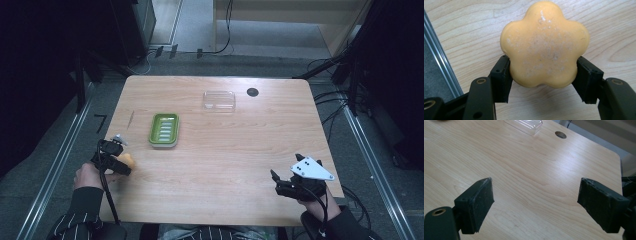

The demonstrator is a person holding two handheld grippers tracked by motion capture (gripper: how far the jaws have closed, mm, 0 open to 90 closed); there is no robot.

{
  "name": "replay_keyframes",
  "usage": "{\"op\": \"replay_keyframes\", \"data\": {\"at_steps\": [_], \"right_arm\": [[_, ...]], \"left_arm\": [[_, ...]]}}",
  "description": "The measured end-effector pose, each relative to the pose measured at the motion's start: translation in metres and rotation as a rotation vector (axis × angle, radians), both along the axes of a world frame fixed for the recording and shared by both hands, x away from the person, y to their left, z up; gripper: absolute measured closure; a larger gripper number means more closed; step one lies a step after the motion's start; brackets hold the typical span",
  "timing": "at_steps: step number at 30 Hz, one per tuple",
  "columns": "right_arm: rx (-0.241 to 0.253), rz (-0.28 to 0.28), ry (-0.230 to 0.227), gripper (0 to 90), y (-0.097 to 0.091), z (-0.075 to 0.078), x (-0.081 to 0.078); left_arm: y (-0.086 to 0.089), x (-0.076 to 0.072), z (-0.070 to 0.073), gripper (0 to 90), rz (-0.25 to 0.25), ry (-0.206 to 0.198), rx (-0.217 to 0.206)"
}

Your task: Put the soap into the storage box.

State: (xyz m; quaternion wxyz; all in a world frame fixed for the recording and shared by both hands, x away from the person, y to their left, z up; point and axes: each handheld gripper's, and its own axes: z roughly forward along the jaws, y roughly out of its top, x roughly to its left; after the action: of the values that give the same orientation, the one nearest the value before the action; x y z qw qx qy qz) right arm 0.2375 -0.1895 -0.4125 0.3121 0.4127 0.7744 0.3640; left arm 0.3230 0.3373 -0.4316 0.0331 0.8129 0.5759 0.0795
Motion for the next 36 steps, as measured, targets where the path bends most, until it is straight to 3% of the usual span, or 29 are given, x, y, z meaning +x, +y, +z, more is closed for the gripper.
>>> {"op": "replay_keyframes", "data": {"at_steps": [20,36], "right_arm": [[-0.002,0.006,-0.004,13.7,0.003,0.001,-0.002],[-0.004,0.009,-0.003,13.7,0.002,0.001,-0.002]], "left_arm": [[-0.01,0.0,0.007,39.6,-0.039,0.017,-0.011],[-0.023,0.012,0.023,39.7,-0.083,-0.009,-0.004]]}}
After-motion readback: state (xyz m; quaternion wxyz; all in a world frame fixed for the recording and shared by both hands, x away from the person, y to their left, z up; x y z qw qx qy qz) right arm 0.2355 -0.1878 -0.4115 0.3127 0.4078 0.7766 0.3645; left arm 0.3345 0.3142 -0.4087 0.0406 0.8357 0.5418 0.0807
